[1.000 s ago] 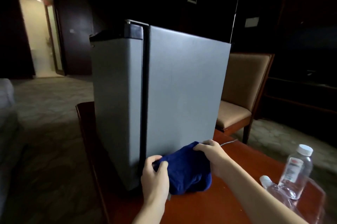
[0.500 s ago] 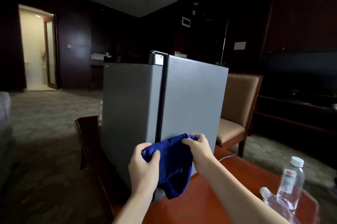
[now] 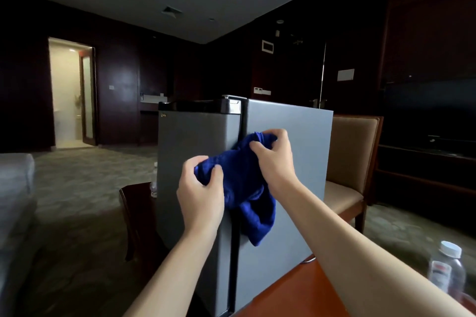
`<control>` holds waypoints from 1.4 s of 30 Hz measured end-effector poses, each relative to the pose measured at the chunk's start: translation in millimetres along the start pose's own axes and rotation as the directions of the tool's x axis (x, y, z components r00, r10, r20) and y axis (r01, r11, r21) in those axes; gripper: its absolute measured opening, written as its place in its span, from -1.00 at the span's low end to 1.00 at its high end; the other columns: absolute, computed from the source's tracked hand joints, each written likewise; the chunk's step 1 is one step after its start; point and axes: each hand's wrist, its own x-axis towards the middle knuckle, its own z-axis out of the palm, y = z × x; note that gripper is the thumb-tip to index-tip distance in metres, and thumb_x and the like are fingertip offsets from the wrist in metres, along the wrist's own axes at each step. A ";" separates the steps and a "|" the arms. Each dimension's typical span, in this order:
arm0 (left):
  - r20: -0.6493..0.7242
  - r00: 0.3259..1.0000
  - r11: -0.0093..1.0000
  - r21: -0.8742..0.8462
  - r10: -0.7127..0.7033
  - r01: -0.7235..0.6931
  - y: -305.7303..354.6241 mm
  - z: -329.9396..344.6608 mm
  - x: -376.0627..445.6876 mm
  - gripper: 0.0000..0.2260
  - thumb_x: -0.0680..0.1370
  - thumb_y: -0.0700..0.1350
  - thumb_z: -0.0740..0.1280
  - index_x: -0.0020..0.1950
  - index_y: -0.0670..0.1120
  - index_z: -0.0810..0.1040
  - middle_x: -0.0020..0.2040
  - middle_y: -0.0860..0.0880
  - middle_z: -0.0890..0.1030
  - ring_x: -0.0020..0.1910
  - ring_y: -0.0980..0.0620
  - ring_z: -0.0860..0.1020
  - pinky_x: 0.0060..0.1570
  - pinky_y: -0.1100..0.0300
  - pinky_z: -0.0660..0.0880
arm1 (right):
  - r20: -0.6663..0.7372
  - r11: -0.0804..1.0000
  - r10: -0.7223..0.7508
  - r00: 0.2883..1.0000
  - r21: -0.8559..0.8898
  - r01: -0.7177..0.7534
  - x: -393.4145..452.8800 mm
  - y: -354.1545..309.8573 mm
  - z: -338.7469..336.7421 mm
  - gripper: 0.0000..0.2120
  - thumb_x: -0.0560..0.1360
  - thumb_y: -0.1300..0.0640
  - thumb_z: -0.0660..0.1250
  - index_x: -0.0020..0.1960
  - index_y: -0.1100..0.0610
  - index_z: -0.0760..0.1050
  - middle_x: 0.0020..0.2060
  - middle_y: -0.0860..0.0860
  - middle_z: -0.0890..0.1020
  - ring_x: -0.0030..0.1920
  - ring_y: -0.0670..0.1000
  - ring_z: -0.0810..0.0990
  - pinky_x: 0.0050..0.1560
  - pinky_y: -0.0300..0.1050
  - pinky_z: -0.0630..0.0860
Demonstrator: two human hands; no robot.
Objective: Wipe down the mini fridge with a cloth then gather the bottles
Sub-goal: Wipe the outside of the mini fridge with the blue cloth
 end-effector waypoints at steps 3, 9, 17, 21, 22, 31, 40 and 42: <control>0.006 1.000 0.999 -0.049 -0.006 0.006 1.0 -0.2 4.9 -0.84 0.51 -0.14 0.37 0.06 0.03 0.54 -0.03 0.05 0.62 -0.01 0.06 0.60 -0.08 0.21 0.51 | 0.015 0.976 -0.180 0.984 -0.121 0.180 7.8 -15.8 1.5 -0.77 0.49 0.11 0.34 0.11 0.06 0.39 -0.11 -0.09 0.49 0.03 0.00 0.46 0.01 -0.19 0.47; 0.010 0.999 0.995 -0.091 0.045 -0.044 31.3 13.8 30.7 -0.84 0.51 -0.09 0.37 0.07 0.07 0.52 -0.03 0.09 0.60 -0.03 0.11 0.60 -0.01 0.08 0.58 | 0.046 0.845 -0.400 0.915 -0.368 0.388 37.0 -67.2 11.4 -0.74 0.52 0.19 0.27 0.18 0.16 0.30 -0.20 -0.05 0.44 -0.21 -0.06 0.38 -0.10 -0.15 0.29; -0.029 0.999 0.984 -0.178 0.016 -0.021 18.8 21.7 17.0 -0.85 0.51 -0.16 0.35 -0.01 0.08 0.49 -0.06 0.03 0.60 -0.11 0.10 0.61 -0.18 0.18 0.57 | -0.020 0.853 -0.316 0.948 -0.444 0.275 33.0 -56.1 21.1 -0.75 0.50 0.21 0.25 0.14 0.12 0.26 -0.19 -0.01 0.47 -0.17 0.10 0.43 -0.16 -0.10 0.28; -0.062 0.997 0.995 -0.092 -0.043 0.038 2.3 12.2 -2.3 -0.81 0.48 -0.21 0.34 -0.01 0.07 0.50 -0.12 0.10 0.58 -0.24 0.28 0.56 -0.32 0.40 0.44 | 0.047 0.822 -0.255 0.966 -0.515 0.242 7.1 -25.3 17.3 -0.79 0.51 0.20 0.21 0.09 0.12 0.24 -0.14 0.06 0.48 -0.14 0.18 0.45 -0.17 -0.06 0.31; -0.067 0.995 0.996 -0.054 -0.075 0.072 -3.7 7.9 -9.3 -0.80 0.47 -0.21 0.34 0.01 0.06 0.51 -0.11 0.11 0.58 -0.22 0.26 0.56 -0.31 0.38 0.43 | 0.059 0.801 -0.240 0.969 -0.552 0.232 -4.1 -12.9 17.5 -0.81 0.52 0.21 0.20 0.08 0.12 0.23 -0.14 0.06 0.48 -0.13 0.19 0.47 -0.18 -0.06 0.31; -0.038 0.982 0.982 -0.003 -0.188 0.188 -19.5 -10.1 -15.8 -0.78 0.49 -0.19 0.37 0.08 0.04 0.52 0.01 0.04 0.58 -0.10 0.16 0.56 -0.19 0.27 0.48 | 0.107 0.785 -0.187 0.977 -0.582 0.214 -25.6 2.5 10.4 -0.79 0.50 0.24 0.21 0.09 0.19 0.25 -0.13 0.13 0.52 -0.05 0.24 0.50 -0.09 0.04 0.43; -0.066 0.994 0.994 0.052 -0.093 0.096 -55.2 -16.8 -40.0 -0.80 0.50 -0.19 0.34 0.08 0.02 0.50 -0.07 0.15 0.55 -0.15 0.28 0.55 -0.27 0.47 0.42 | 0.047 0.681 -0.223 0.974 -0.707 0.190 -50.3 52.9 24.5 -0.90 0.57 0.23 0.14 0.02 0.16 0.20 -0.20 0.09 0.54 -0.14 0.22 0.53 -0.26 -0.01 0.34; -0.058 0.988 0.984 0.103 -0.141 0.147 -81.9 -30.5 -57.2 -0.80 0.50 -0.19 0.35 0.10 0.02 0.51 -0.05 0.13 0.57 -0.11 0.22 0.56 -0.18 0.37 0.45 | 0.058 0.686 -0.129 0.990 -0.715 0.131 -72.3 79.0 25.8 -0.90 0.58 0.23 0.13 -0.01 0.15 0.18 -0.14 0.12 0.57 -0.09 0.25 0.55 -0.24 -0.01 0.33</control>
